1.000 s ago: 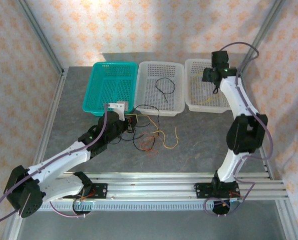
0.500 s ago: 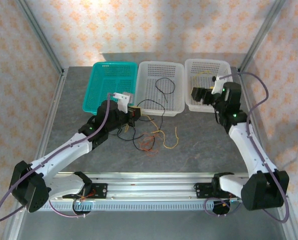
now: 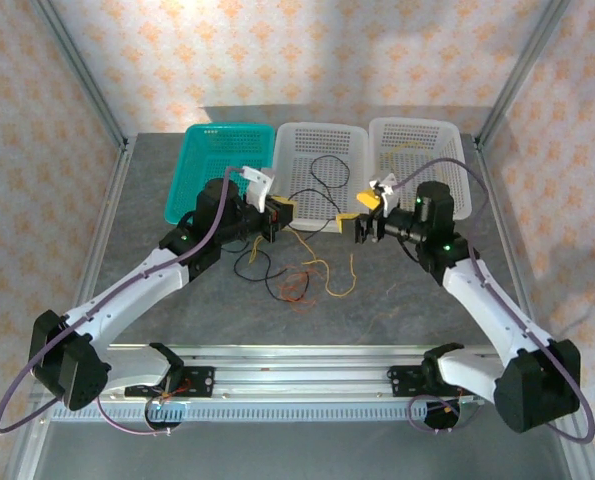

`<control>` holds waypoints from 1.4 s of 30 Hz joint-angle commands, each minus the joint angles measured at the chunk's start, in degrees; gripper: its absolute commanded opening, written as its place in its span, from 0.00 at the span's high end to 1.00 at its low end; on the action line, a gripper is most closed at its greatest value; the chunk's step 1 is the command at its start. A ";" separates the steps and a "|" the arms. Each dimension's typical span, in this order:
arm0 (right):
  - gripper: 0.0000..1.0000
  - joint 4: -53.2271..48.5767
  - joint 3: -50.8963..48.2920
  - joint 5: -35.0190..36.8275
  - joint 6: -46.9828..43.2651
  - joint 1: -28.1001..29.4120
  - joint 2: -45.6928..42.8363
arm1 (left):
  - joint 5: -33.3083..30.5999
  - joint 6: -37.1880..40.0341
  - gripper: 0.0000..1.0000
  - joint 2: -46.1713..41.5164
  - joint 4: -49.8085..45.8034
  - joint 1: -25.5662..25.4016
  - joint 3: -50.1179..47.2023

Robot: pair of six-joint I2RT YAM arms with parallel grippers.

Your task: Untangle the cables

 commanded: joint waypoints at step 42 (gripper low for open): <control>1.00 -9.55 19.31 34.36 21.98 4.66 5.55 | -37.05 -18.32 0.01 -6.00 2.36 0.65 -10.75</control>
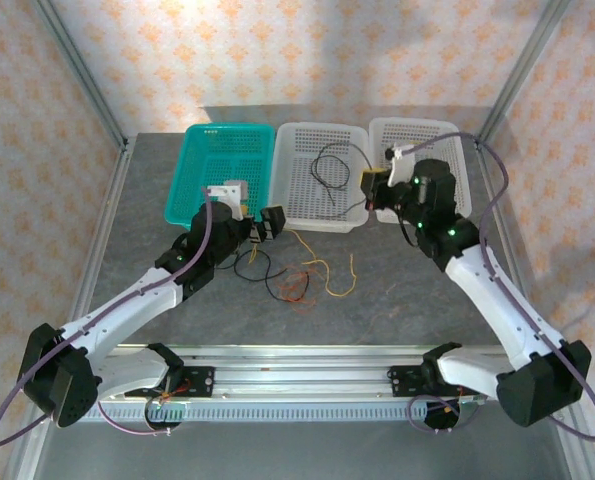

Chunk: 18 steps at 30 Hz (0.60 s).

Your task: Untangle the cables

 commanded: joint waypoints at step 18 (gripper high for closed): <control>1.00 -15.67 44.84 12.32 22.79 0.38 49.01 | -9.98 0.36 0.00 11.76 -5.64 1.54 14.16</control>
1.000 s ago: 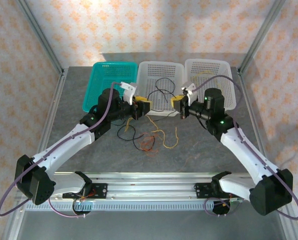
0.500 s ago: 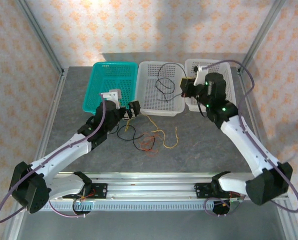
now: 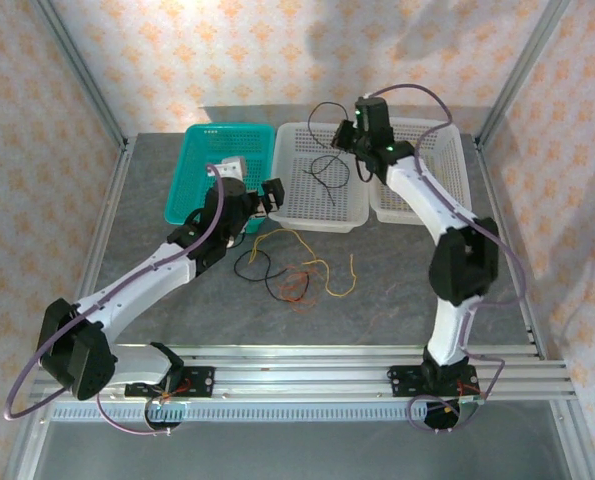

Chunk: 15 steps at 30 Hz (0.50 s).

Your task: Untangle the cables

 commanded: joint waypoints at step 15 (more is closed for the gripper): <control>0.93 -10.63 6.76 5.78 -0.89 4.34 13.50 | 17.79 -3.53 0.01 11.43 2.15 9.05 5.50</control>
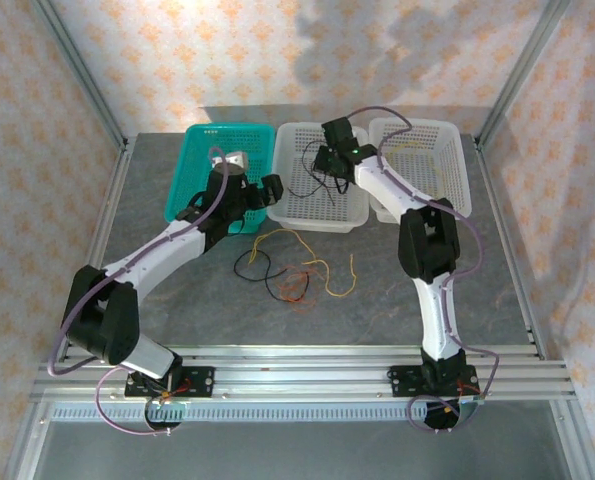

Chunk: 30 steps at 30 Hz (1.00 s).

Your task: Untangle the cables

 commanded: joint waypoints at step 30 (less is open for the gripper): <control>0.41 17.57 -34.07 -5.71 -9.91 4.81 -38.09 | -13.60 3.94 0.33 -20.46 -10.35 -12.47 -21.37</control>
